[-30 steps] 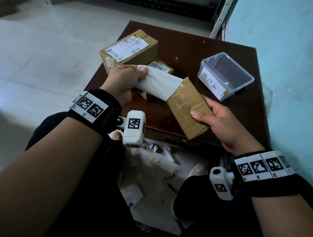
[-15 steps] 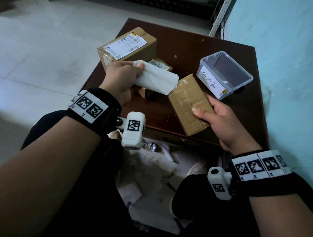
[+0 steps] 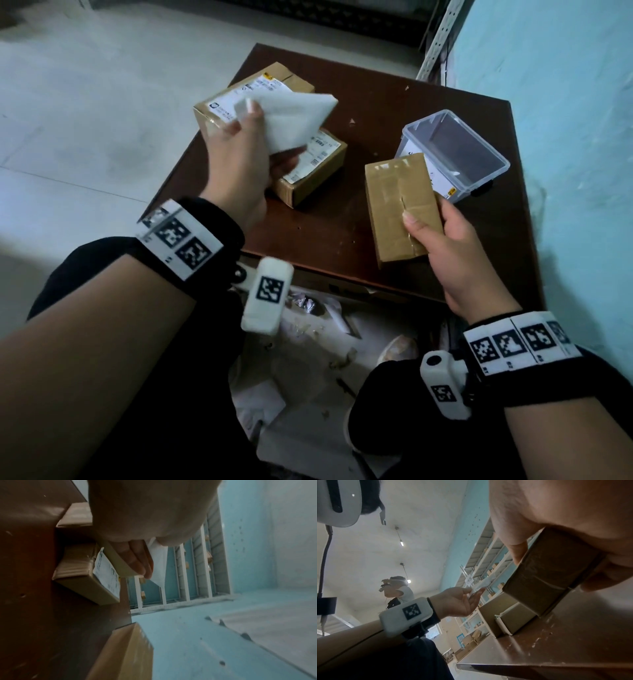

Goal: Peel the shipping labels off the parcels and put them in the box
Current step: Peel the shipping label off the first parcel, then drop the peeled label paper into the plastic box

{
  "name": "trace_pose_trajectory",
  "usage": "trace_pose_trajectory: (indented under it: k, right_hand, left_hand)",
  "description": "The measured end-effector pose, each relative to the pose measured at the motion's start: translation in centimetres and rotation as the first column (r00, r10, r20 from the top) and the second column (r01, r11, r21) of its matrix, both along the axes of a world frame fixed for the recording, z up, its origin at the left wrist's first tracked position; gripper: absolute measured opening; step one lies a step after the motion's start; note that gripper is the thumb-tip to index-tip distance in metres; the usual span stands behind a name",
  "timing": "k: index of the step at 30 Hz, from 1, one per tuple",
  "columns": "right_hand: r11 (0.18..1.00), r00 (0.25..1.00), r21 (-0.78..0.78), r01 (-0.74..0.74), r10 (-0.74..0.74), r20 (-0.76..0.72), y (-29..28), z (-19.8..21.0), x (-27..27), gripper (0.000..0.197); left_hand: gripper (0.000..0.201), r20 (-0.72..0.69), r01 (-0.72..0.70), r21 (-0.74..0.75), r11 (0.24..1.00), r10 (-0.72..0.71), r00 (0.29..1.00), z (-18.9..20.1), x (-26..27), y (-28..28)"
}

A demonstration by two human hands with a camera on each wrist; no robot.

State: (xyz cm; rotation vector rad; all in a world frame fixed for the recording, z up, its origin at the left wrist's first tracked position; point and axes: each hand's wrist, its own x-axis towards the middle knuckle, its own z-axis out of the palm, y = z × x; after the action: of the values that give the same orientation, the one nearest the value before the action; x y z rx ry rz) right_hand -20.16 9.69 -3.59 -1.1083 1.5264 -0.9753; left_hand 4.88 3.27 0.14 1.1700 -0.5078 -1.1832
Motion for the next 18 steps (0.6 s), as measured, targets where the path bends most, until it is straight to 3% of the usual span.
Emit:
trace_pose_trajectory:
  k: [9, 14, 18]
  right_hand:
    - [0.997, 0.997, -0.005, 0.074, -0.074, -0.008, -0.5, -2.1, 0.5, 0.036]
    - [0.994, 0.987, 0.055, 0.096, -0.088, -0.135, -1.4, -3.1, 0.9, 0.071]
    - [0.995, 0.959, 0.073, 0.063, -0.04, -0.282, -1.8, -3.7, 0.8, 0.076]
  left_hand:
    - [0.023, 0.183, 0.229, -0.109, 0.967, -0.207, 0.961, -1.3, -4.8, 1.9]
    - [0.021, 0.174, 0.244, -0.192, 0.951, -0.211, 0.962, -2.0, -6.5, 2.1]
    - [0.015, 0.222, 0.224, -0.229, 0.947, -0.173, 0.96, -2.6, -7.3, 1.9]
